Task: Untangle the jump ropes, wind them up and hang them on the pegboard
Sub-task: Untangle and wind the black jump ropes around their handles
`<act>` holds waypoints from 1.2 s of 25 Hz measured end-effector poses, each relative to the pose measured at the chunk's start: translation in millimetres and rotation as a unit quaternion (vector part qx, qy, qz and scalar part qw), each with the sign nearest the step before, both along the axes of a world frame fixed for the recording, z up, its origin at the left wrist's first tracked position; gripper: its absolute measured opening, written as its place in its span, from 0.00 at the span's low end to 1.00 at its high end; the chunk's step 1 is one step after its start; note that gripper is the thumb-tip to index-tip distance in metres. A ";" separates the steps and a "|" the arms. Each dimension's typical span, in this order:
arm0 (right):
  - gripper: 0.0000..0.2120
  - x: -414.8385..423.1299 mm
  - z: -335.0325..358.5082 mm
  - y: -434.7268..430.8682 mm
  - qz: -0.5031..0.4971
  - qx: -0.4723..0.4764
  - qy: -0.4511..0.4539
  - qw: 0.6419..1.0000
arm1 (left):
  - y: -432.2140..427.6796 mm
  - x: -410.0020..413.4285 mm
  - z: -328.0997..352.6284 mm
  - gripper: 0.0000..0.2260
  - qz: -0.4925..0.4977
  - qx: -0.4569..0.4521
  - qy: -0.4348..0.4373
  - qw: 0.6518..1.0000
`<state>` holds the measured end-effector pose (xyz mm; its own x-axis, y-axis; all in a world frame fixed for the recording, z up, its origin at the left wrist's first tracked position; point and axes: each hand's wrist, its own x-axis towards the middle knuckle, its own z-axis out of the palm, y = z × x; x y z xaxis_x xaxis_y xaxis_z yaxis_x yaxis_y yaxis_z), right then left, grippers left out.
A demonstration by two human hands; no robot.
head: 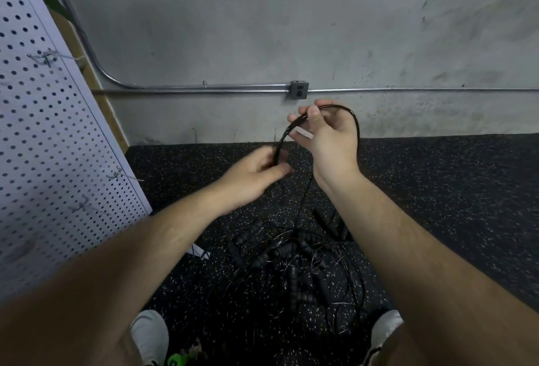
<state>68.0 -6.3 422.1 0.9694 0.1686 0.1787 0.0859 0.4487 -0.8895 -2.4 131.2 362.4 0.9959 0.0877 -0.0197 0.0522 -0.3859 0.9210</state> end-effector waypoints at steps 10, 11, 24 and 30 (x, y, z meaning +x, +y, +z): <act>0.06 10.0 5.1 -14.0 0.170 -0.096 0.136 0.971 | 4.8 13.7 -0.1 0.17 0.009 -0.036 0.033 0.999; 0.07 7.0 7.9 -13.0 0.217 -0.147 0.131 0.956 | 2.9 13.6 0.2 0.21 0.025 0.005 0.023 0.999; 0.20 24.8 6.9 -52.8 0.016 -0.584 -0.189 0.789 | 24.2 19.7 -5.0 0.10 0.103 -0.024 0.019 0.994; 0.18 -7.2 0.3 -24.3 0.230 -0.580 -0.240 0.743 | -1.1 16.4 16.8 0.14 0.024 -0.020 -0.044 0.999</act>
